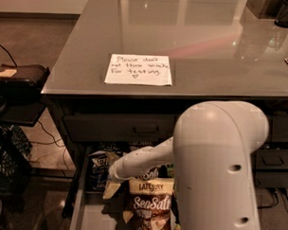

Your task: Pick blue chip bag from middle drawer and place on counter

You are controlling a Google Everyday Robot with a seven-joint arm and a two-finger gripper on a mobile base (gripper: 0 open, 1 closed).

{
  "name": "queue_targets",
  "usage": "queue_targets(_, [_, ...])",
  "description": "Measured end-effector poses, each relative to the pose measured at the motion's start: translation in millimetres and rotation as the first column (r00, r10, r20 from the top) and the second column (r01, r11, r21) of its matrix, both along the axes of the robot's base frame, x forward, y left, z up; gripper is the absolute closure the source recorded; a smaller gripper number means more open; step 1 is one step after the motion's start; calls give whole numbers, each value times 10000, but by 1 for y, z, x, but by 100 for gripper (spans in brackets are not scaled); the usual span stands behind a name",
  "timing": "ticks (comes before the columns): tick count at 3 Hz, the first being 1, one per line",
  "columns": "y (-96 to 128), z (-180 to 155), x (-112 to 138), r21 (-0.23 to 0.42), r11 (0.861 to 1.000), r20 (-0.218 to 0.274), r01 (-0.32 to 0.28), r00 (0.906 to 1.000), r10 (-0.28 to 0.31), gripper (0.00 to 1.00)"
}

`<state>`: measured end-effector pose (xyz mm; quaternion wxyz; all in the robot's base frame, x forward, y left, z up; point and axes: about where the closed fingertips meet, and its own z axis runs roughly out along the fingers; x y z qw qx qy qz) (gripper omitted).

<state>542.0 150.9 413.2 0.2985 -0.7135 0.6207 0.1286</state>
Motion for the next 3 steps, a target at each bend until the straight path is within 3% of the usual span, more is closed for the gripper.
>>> queue_targets(1, [7, -15, 3, -92, 9999, -11, -67, 10000, 67, 0])
queue_targets(2, [8, -26, 6, -239, 9997, 65, -67, 10000, 69, 18])
queue_targets(3, [9, -33, 8, -444, 9990, 173, -89, 9998, 97, 43])
